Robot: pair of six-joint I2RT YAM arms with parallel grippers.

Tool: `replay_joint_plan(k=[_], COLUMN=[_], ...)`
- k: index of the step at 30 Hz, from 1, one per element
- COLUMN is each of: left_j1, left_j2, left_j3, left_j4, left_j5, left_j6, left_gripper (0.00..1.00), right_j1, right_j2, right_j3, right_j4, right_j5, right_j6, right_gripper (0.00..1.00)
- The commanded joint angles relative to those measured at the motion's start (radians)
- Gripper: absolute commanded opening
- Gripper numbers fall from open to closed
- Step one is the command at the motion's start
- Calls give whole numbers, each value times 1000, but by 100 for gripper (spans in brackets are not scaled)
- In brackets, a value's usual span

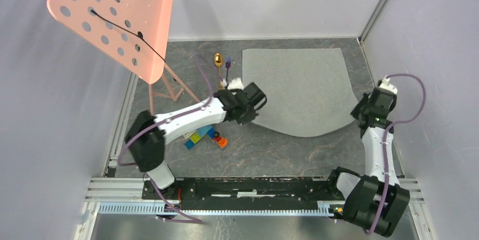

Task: Fold the napkin into a case and place the utensils inside
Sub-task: Pick up the flattened napkin from the center of the board, then fold and flatten the napkin at the center of the board.

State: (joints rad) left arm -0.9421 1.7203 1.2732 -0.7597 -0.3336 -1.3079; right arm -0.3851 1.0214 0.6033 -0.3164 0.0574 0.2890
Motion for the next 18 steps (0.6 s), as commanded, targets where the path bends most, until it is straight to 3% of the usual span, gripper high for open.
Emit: replay_joint_plan(k=[1, 6, 12, 18], left_j1=[3, 2, 3, 2], left_j2=[-232, -433, -601, -658], left_j3=[179, 288, 365, 366], left_j4=[128, 222, 389, 507], left_j5=[-29, 60, 238, 212], left_j6=[433, 637, 787, 888], left_gripper=[2, 2, 2, 2], right_j1=[3, 3, 3, 3], right_j2=[-86, -127, -209, -243], right_j3=[240, 586, 882, 1010], right_j4=[-51, -214, -288, -255], right_j5=[-81, -43, -50, -75], right_j6=[20, 20, 30, 53], right_gripper=[0, 0, 0, 0])
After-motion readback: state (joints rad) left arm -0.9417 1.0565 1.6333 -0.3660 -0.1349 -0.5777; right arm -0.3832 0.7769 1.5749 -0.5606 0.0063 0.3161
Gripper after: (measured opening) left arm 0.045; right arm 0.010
